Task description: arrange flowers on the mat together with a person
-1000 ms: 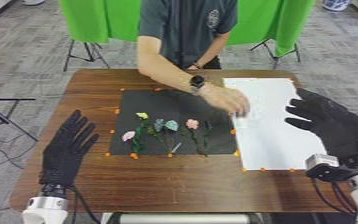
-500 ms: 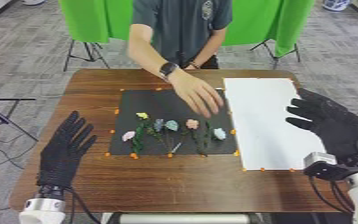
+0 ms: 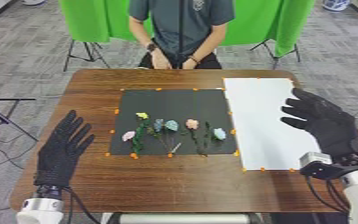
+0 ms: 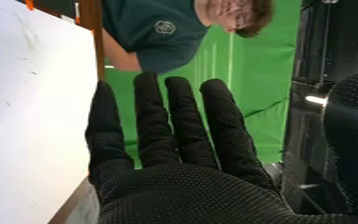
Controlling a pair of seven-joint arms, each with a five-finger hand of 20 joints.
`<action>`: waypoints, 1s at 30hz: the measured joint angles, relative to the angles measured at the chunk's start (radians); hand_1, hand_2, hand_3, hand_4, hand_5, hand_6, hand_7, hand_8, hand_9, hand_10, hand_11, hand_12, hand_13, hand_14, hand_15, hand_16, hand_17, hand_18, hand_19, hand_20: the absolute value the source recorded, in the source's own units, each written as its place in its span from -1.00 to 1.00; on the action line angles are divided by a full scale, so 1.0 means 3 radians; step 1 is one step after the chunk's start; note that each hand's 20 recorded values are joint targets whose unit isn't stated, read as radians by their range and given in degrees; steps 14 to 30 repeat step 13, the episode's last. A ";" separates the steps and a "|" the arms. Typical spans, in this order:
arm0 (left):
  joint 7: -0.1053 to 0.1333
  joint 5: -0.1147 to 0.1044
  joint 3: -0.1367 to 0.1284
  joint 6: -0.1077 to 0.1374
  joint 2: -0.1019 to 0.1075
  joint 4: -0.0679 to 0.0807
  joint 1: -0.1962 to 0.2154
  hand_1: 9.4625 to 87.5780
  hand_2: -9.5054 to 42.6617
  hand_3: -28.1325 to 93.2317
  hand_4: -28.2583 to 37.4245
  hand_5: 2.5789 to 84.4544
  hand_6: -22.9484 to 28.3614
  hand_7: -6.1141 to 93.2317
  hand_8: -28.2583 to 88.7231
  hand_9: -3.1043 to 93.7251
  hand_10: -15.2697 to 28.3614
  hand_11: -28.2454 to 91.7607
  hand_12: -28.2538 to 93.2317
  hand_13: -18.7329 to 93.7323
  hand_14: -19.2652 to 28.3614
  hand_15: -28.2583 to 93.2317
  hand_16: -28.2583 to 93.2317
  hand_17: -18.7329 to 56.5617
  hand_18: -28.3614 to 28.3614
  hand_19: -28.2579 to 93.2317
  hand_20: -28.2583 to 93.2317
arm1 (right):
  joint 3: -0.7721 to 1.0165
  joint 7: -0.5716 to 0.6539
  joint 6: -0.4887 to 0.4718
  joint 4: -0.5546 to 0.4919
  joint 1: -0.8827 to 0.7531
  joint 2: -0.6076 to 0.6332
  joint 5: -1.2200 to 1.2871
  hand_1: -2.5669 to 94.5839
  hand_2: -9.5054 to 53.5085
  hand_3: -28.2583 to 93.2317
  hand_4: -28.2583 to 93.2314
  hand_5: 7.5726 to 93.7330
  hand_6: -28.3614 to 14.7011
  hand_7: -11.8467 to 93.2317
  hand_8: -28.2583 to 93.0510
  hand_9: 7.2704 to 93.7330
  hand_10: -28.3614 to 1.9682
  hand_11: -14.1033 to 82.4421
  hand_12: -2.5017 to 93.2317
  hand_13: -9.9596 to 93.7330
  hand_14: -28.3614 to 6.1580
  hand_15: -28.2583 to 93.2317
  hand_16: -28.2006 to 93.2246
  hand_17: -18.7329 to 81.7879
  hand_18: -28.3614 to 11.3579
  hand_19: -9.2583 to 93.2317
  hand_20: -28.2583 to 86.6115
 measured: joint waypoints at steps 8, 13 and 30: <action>-0.0002 0.0005 0.0005 -0.0005 0.0010 0.0007 -0.0024 -0.54 -0.84 0.57 -0.94 -0.43 -0.04 -0.51 -0.68 -0.55 0.14 -0.29 -0.25 -0.37 0.28 -0.34 -0.40 -0.81 0.69 0.08 -0.36 | -0.0045 -0.0002 -0.0005 0.0013 0.0016 0.0007 0.0003 -0.66 -0.72 0.80 -0.93 -0.36 0.01 -0.54 -0.66 -0.35 -0.10 -0.49 -0.46 -0.25 -0.11 -0.26 -0.04 -0.56 -0.70 0.05 -0.05; 0.0003 0.0005 0.0005 -0.0005 0.0023 0.0012 -0.0031 -0.54 -0.84 0.57 -0.94 -0.44 -0.04 -0.51 -0.68 -0.55 0.14 -0.29 -0.25 -0.37 0.28 -0.34 -0.40 -0.81 0.69 0.08 -0.37 | -0.0063 -0.0005 -0.0010 0.0014 0.0025 0.0022 -0.0001 -0.67 -0.72 0.80 -0.93 -0.36 0.01 -0.54 -0.66 -0.36 -0.11 -0.49 -0.46 -0.25 -0.11 -0.26 -0.04 -0.56 -0.70 0.05 -0.05; 0.0003 0.0005 0.0005 -0.0005 0.0023 0.0012 -0.0031 -0.54 -0.84 0.57 -0.94 -0.44 -0.04 -0.51 -0.68 -0.55 0.14 -0.29 -0.25 -0.37 0.28 -0.34 -0.40 -0.81 0.69 0.08 -0.37 | -0.0063 -0.0005 -0.0010 0.0014 0.0025 0.0022 -0.0001 -0.67 -0.72 0.80 -0.93 -0.36 0.01 -0.54 -0.66 -0.36 -0.11 -0.49 -0.46 -0.25 -0.11 -0.26 -0.04 -0.56 -0.70 0.05 -0.05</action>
